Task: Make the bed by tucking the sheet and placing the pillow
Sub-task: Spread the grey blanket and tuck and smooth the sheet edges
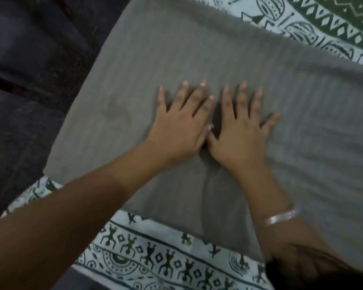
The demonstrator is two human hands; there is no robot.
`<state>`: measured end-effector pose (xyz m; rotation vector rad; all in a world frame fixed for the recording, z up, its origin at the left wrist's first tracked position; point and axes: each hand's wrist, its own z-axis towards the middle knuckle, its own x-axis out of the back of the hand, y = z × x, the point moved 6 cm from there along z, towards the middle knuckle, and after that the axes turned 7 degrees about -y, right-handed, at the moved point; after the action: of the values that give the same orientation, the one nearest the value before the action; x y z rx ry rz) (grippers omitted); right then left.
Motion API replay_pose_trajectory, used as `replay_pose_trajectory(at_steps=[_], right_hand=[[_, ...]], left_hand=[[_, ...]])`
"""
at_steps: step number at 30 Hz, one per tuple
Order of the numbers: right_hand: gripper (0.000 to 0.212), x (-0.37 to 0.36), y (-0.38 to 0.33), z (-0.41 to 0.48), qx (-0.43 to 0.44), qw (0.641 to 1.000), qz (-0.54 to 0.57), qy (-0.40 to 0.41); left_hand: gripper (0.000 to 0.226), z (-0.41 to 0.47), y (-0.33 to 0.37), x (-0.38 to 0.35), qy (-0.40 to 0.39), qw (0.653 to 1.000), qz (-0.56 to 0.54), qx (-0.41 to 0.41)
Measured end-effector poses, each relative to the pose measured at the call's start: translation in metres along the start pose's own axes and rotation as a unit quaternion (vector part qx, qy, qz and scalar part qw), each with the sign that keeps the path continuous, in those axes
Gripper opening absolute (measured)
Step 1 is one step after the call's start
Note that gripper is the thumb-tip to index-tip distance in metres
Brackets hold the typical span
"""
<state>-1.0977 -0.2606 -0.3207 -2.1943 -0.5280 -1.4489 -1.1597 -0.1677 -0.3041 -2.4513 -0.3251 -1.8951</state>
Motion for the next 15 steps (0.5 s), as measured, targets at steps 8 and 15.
replay_pose_trajectory(at_steps=[8,15], right_hand=[[0.075,-0.037,0.017,-0.126,0.097,0.993,-0.025,-0.055],[0.081,-0.043,0.041,-0.133,-0.095,0.992,-0.014,-0.078]], left_hand=[[0.062,-0.076,0.013,-0.037,-0.033,0.995,0.069,-0.065],[0.064,-0.072,0.063,-0.039,-0.032,0.980,0.069,-0.184]])
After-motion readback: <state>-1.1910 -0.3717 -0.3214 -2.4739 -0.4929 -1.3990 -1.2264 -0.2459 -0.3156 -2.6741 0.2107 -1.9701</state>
